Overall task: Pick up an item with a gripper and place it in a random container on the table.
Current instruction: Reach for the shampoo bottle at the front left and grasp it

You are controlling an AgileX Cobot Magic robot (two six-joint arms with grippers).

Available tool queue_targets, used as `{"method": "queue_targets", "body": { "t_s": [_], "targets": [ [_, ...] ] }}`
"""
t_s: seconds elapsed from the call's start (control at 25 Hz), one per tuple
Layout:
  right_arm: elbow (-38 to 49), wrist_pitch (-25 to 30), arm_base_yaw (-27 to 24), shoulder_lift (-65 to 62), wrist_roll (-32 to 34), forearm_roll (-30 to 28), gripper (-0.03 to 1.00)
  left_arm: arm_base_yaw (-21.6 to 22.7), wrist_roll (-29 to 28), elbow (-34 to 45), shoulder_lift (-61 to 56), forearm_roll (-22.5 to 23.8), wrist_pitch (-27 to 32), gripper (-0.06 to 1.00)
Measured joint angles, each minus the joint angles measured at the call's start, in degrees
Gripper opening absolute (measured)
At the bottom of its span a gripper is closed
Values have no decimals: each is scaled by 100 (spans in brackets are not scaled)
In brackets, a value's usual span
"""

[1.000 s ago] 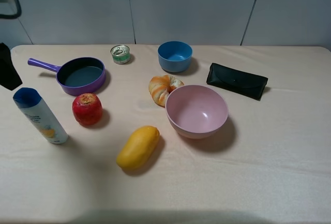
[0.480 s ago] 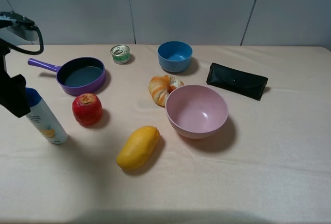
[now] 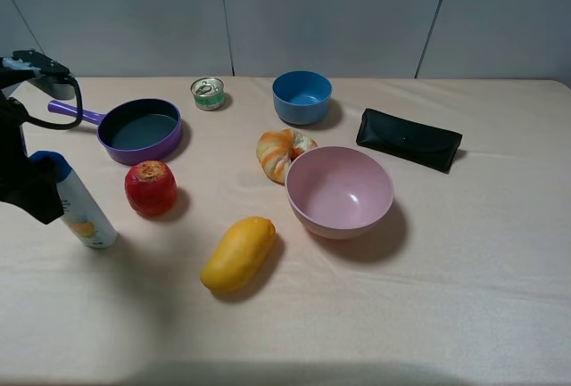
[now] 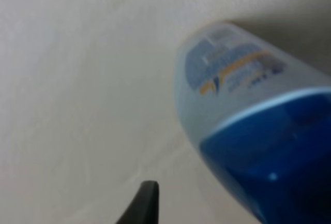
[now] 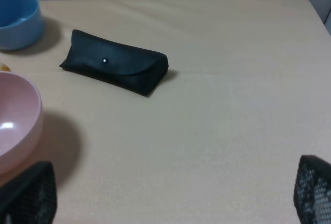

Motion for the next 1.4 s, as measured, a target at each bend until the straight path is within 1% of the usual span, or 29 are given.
{"method": "queue_targets", "body": {
  "t_s": [0.32,0.48,0.72,0.88,1.08,1.16,1.24,1.32,1.4],
  "targets": [
    [0,0,0,0,0,0,69,0,129,356,0,0,-792,95],
    [0,0,0,0,0,0,69,0,136,475,0,-36,-1084,95],
    [0,0,0,0,0,0,69,0,269,510,0,-66,-1290,94],
    [0,0,0,0,0,0,69,-8,288,510,91,-66,-1314,93],
    [0,0,0,0,0,0,69,-327,304,510,340,1,-1315,91],
    [0,0,0,0,0,0,69,-469,302,515,391,67,-1363,89],
    [0,0,0,0,0,0,69,-516,309,515,403,83,-1401,85],
    [0,0,0,0,0,0,69,-534,316,515,403,112,-1395,81],
    [0,0,0,0,0,0,69,-534,316,515,403,140,-1395,74]
  ]
}}
